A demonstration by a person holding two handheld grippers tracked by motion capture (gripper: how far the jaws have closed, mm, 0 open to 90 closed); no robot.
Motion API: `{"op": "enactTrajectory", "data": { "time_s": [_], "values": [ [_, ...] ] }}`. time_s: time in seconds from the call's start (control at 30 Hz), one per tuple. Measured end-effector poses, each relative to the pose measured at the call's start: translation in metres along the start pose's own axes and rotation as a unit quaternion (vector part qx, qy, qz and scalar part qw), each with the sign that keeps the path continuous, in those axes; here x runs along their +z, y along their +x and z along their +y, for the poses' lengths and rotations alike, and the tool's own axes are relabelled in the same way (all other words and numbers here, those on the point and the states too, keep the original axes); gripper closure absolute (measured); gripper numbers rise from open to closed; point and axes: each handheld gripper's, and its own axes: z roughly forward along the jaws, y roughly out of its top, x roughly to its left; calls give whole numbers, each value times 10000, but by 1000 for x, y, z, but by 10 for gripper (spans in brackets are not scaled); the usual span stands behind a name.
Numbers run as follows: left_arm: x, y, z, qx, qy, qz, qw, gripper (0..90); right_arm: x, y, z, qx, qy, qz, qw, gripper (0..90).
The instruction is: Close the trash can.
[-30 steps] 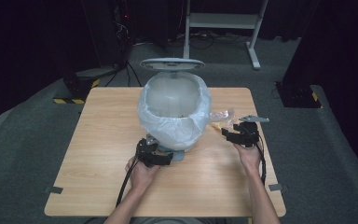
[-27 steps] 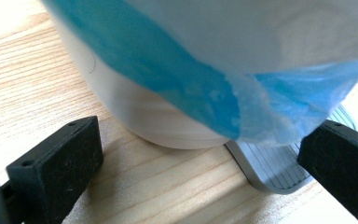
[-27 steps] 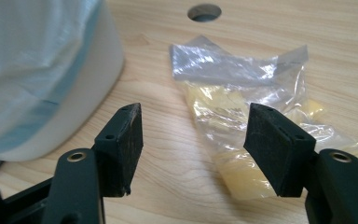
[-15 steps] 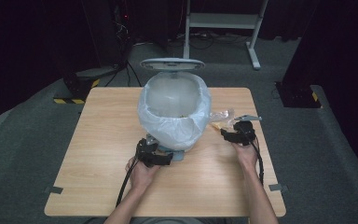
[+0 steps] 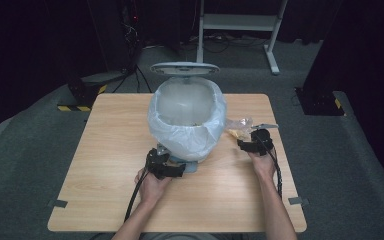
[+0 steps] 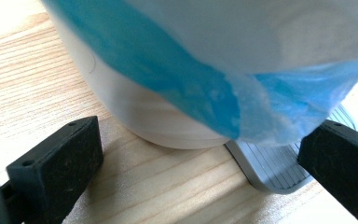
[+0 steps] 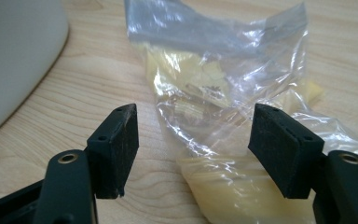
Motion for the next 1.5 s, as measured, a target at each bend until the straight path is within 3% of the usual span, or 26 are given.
{"op": "enactTrajectory", "data": {
  "time_s": [0.3,0.43,0.73,0.9,1.13,1.33,1.5],
  "values": [
    [0,0,0,18,-28,27,10000,2,10,-2,-7,59,114,-37,9999,344],
    [0,0,0,19,-30,27,10000,2,7,-4,-13,221,-56,-101,9997,465],
    [0,0,0,18,-31,27,10000,2,4,2,-13,253,8,-221,9994,606],
    [1,-1,0,-45,-76,19,10000,3,2,1,-15,339,-79,-154,9993,706],
    [1,0,0,-38,-72,12,10000,3,-3,3,-13,252,-97,-199,9994,808],
    [1,-1,0,-42,-77,21,10000,2,-7,5,-11,125,-71,-193,9997,836],
    [1,-1,0,-45,-79,22,10000,3,-13,8,-9,63,-131,-48,9999,845]
  ]
}}
